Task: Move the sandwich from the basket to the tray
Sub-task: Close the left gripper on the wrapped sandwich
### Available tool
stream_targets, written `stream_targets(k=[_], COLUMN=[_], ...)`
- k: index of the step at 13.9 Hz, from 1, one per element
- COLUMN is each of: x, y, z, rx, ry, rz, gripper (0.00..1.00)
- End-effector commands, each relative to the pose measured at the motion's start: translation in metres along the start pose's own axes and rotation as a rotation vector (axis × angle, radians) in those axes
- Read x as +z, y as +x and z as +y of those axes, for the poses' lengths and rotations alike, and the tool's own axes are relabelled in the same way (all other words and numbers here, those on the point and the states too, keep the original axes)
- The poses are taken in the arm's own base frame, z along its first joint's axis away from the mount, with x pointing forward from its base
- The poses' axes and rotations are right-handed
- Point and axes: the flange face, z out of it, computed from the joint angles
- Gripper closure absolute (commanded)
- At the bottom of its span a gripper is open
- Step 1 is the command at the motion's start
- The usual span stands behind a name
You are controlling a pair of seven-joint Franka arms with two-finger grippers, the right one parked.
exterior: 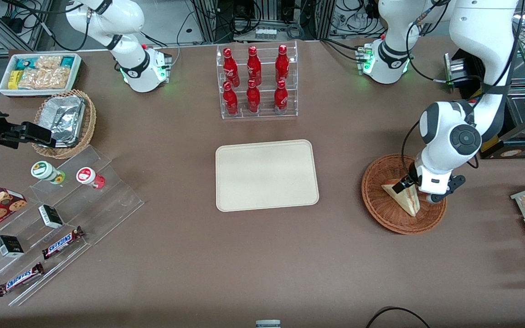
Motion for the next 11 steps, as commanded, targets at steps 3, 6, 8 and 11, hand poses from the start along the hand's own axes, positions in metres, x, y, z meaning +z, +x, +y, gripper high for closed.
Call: stream_targets(k=[3, 6, 8, 11], x=[-0.004, -0.025, -0.052, -0.131], y=[0.004, 0.009, 0.009, -0.004], z=[0.003, 0.018, 0.031, 0.060], rx=[-0.080, -0.075, -0.047, 0.038], ry=[-0.014, -0.001, 0.043, 0.132], rz=[0.008, -0.004, -0.040, -0.065], gripper=[1.00, 1.00, 1.00, 1.00])
